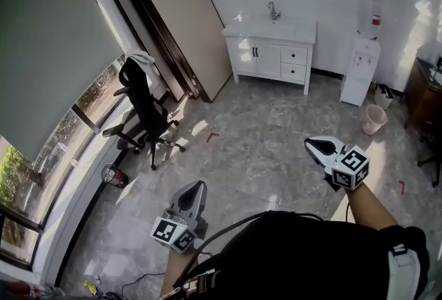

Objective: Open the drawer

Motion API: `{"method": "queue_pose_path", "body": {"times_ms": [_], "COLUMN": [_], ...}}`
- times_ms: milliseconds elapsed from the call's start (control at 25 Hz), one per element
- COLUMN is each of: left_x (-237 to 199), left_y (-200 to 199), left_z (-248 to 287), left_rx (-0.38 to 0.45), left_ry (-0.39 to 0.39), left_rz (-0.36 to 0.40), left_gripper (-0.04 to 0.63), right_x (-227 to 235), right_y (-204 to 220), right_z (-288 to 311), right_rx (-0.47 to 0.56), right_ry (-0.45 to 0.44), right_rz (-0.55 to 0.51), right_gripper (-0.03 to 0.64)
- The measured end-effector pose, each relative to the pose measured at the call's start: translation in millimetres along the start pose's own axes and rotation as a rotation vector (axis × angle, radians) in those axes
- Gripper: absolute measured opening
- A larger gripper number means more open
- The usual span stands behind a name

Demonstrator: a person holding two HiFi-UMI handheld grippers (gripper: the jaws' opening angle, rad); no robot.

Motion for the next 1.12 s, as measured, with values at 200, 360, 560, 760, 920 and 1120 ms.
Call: {"method": "queue_pose_path", "body": {"times_ms": [200,360,560,760,920,1120], "left_x": [-17,-23,-25,-25,-24,-29], "left_y": [0,-6,-17,-30,-27,-28], "left_z": [23,65,128,190,238,286], "left_rx": [-0.008,0.0,0.018,0.032,0.018,-0.011], "left_ry": [-0.059,-0.101,-0.145,-0.169,-0.162,-0.141], "left_rz": [-0.014,-0.009,0.007,-0.014,-0.013,-0.021], "left_gripper": [0.002,0.002,0.002,0.002,0.002,0.002], "right_x": [29,80,153,217,260,301], "right_y": [-11,-10,-25,-38,-32,-21], "right_z": [37,67,97,112,120,133], "right_rx": [0.01,0.014,0.026,0.039,0.03,0.008], "right_ry": [-0.055,-0.115,-0.161,-0.191,-0.194,-0.186], "right_rz": [-0.003,-0.017,-0.04,-0.065,-0.072,-0.048], "right_gripper": [-0.003,-0.003,-0.003,-0.003,-0.003,-0.003]}}
Point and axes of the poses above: the fingertips, and each gripper's own axes: z forward along the fingers, x to its right, y out of its underside, the point moved 7 cm from there along -z, backward along the fingers, and after that the axes turned 10 degrees about -x, right-handed, at the moved point
